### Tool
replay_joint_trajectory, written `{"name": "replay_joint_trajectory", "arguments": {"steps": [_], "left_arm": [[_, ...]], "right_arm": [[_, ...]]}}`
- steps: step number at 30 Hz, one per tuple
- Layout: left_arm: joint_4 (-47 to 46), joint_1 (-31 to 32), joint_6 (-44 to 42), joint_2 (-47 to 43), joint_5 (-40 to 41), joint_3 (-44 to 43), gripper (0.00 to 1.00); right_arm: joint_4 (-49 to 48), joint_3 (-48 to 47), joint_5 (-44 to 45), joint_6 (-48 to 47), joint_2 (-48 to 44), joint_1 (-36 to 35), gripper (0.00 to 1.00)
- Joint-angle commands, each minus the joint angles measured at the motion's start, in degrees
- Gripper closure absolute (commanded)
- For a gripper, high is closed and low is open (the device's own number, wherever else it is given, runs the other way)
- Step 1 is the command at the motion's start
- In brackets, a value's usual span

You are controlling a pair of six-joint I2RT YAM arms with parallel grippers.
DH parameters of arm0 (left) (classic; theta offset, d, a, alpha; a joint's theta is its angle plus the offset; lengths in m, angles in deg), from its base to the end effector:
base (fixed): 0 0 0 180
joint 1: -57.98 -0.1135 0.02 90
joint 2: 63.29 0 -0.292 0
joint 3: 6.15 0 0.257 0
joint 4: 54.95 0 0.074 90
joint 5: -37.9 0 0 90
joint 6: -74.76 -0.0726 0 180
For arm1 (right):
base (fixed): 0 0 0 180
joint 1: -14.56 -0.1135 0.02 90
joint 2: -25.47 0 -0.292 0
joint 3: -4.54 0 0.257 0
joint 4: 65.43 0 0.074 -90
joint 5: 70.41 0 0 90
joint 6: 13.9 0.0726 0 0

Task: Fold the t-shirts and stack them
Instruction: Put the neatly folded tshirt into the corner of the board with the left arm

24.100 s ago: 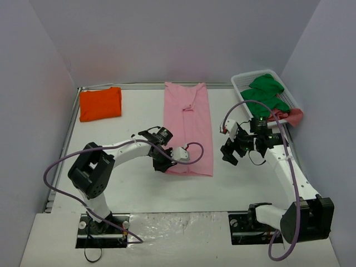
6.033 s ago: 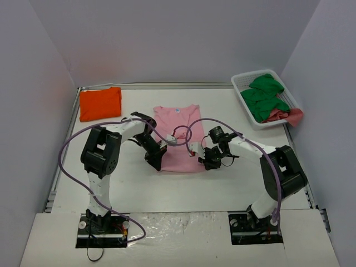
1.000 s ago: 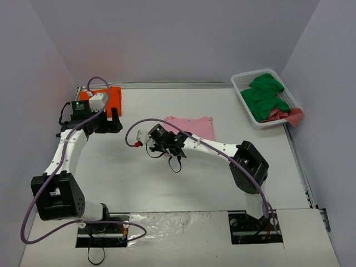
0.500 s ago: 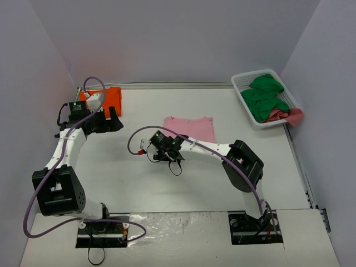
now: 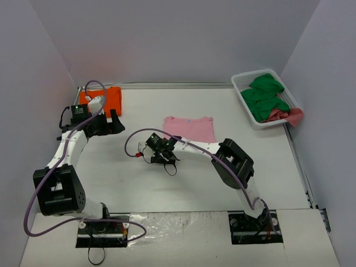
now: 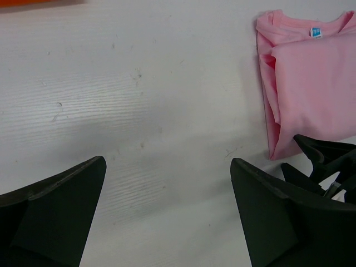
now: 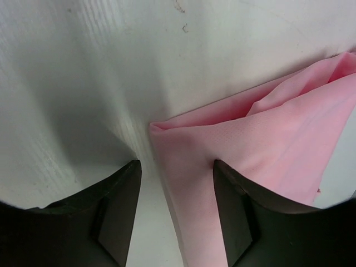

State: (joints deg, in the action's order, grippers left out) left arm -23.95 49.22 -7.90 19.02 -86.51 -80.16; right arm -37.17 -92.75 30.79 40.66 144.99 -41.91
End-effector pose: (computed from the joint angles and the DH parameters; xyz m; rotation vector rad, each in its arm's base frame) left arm 0.3411 0.0111 0.2810 0.0113 2.1947 -0.6596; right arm 0.2847 0.4041 0.1583 -1.6866 1.7503 -0.0750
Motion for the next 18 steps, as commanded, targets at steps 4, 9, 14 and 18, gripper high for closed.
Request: {"name": "replay_joint_trajectory", "arguments": {"steps": [4, 9, 14, 18], "left_arm": [[-3.1, -0.3, 1.5, -1.2, -3.3, 0.3, 0.06], [-3.3, -0.1, 2.8, 0.0, -7.1, 0.7, 0.06], [-12.5, 0.3, 13.1, 0.5, -13.8, 5.6, 0.06], [-18.6, 2.8, 20.1, 3.3, -17.5, 7.5, 0.06]], "right_arm": [[2.3, -1.7, 0.8, 0.9, 4.1, -0.8, 0.72], [2.5, -2.0, 2.2, 0.7, 4.1, -0.9, 0.99], [4.1, -3.0, 2.6, 0.5, 2.6, -0.9, 1.0], [5.8, -4.5, 3.5, 0.0, 0.2, -0.9, 1.0]]}}
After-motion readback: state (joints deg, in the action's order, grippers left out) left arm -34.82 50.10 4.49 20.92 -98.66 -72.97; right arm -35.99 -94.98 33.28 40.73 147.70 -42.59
